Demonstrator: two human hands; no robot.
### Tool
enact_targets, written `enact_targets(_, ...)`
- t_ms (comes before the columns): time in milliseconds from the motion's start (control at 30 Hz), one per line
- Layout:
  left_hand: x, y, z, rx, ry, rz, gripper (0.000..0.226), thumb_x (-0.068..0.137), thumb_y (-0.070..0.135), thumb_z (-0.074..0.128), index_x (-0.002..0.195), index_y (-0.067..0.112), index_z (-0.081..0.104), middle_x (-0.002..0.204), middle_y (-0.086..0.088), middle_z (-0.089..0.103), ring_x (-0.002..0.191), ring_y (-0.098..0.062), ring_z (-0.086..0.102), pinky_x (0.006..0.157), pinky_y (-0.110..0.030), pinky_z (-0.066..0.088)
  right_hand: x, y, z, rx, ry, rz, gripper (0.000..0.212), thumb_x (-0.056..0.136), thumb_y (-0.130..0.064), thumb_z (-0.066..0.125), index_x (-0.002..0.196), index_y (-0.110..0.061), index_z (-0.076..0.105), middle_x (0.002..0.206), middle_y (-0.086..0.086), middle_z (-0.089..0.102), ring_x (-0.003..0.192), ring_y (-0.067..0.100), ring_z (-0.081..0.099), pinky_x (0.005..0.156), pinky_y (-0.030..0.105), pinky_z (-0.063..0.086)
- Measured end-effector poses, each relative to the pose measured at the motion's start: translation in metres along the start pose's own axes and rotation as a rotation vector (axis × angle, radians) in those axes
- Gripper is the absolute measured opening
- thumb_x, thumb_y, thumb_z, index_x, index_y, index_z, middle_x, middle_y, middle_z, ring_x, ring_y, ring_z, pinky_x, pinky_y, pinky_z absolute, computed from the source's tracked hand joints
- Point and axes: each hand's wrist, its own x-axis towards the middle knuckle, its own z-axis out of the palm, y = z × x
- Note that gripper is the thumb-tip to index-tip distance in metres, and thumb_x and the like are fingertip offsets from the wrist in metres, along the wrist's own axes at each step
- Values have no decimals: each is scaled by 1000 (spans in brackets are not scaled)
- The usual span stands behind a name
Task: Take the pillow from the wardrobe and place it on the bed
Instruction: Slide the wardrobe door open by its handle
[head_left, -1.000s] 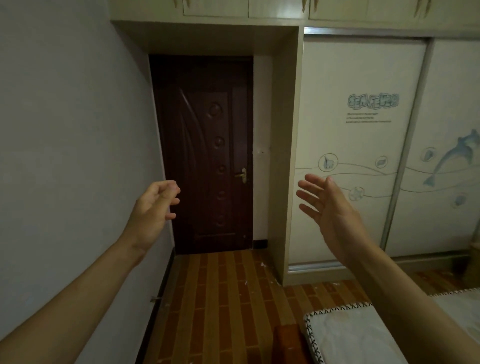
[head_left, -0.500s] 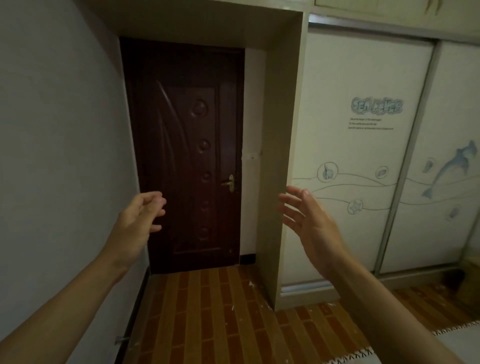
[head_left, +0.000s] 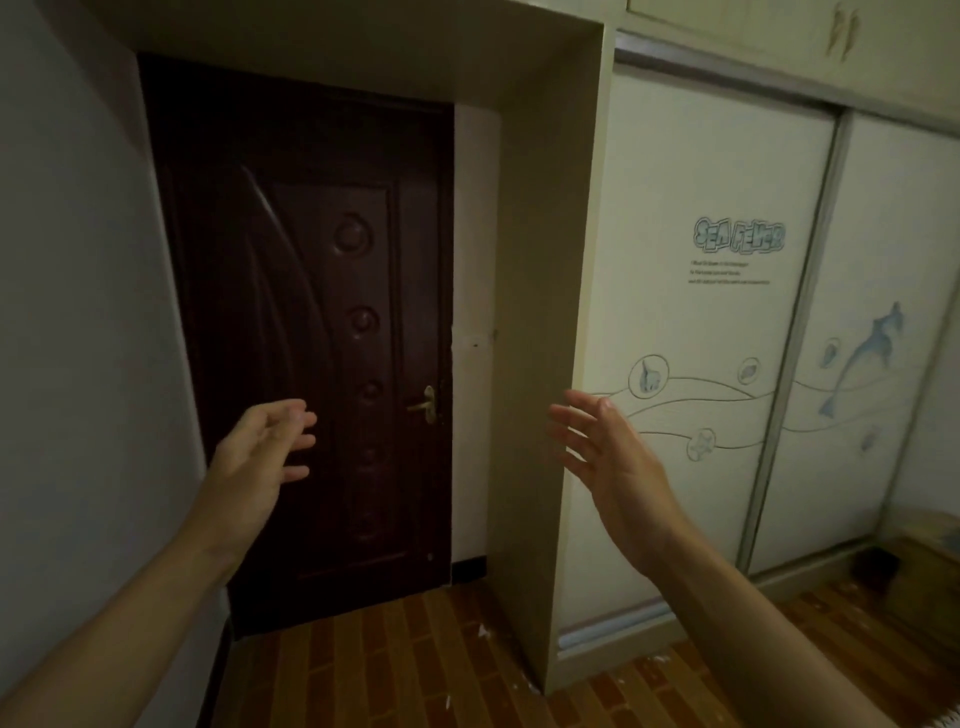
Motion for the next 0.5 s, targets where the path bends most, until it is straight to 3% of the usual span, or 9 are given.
enact_targets(300,123,-82,43,4,-62,-19,44,83,60,46,117,35,57,121,6,64,110,-8,62,87,-36,52,118,79,-3,3,83,8,51,93,-60,35,129,-31,57,125,-10,67,117,8,63,105,33,45)
enact_targets(500,217,-141,120,-27,-134,-18,44,83,57,45,118,32,58,121,6,64,111,-10,62,86,-35,53,212,129,-40,31,196,-27,50,96,-54,34,133,-27,54,131,-4,64,120,13,62,107,40,44)
